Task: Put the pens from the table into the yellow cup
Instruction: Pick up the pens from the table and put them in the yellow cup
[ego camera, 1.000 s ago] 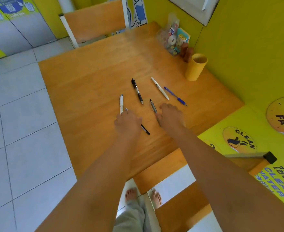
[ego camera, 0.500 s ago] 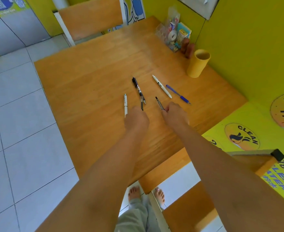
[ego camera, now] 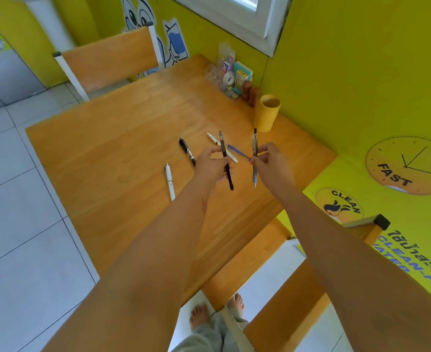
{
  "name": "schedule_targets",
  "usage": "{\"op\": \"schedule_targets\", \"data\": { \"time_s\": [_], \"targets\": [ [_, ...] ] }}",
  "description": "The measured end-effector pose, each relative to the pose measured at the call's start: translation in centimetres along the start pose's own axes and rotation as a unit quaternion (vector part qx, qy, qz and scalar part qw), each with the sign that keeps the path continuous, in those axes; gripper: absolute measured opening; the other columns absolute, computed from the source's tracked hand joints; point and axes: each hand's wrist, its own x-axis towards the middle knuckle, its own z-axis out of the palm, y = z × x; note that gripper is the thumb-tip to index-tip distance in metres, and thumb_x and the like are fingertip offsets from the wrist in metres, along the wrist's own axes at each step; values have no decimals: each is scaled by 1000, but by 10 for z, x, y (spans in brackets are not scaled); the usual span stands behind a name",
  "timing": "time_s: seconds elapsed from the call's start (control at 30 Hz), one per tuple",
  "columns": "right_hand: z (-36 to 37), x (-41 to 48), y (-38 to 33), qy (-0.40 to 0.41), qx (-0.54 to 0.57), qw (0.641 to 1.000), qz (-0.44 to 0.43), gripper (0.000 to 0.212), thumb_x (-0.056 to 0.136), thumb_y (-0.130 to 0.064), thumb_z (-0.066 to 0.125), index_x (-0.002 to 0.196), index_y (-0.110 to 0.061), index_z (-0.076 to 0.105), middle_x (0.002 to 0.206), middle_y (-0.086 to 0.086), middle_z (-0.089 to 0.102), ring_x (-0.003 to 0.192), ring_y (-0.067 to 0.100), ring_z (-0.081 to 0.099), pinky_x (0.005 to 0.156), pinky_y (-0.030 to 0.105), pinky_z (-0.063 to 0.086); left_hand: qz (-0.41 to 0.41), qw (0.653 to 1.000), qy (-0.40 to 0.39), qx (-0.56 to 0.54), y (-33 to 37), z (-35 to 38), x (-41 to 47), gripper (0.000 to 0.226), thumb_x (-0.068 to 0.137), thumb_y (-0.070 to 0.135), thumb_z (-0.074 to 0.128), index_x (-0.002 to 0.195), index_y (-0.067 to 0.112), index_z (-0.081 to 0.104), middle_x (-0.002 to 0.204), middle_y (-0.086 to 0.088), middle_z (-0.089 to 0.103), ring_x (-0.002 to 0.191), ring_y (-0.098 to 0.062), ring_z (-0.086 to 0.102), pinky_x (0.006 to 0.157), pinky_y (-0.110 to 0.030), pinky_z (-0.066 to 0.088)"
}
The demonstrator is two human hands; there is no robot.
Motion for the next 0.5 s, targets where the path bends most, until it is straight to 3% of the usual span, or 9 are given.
{"op": "schedule_targets", "data": {
  "time_s": [0.07,0.2,0.27,0.37,0.5],
  "targets": [
    [-6,8,1,11,4,1000,-2,21,93,-28,59,112,-21,56,90,-3,69,81,17,63,54,25,42,-1,1000,-20,-24,8,9,2,20,96,4,57,114,10,53,94,-13,66,81,-26,67,92,-52,57],
    [-22,31,-3,36,20,999,-10,19,93,-26,59,110,-17,57,85,-6,64,77,16,60,51,24,37,-2,996,-36,-84,26,32,12,10,99,12,55,105,9,47,85,-10,62,72,-22,64,81,-49,60],
    [-32,46,-4,53,28,998,-15,20,93,-25,59,110,-16,58,89,-4,66,81,17,60,56,27,39,15,997,-20,-75,37,46,22,9,100,16,55,102,8,51,86,-9,60,77,-24,65,77,-46,60],
    [-46,71,-4,93,35,995,-25,19,92,-23,59,110,-14,60,106,-1,69,85,15,59,68,29,42,76,997,12,-31,57,67,43,8,95,19,62,89,14,61,89,-10,62,88,-29,66,87,-51,59],
    [-66,102,-7,160,69,983,-52,20,92,-18,61,108,-8,58,103,4,69,82,20,62,66,31,45,165,985,49,19,86,94,68,12,87,22,69,84,23,58,83,-2,64,87,-28,67,90,-47,57]
  ]
}}
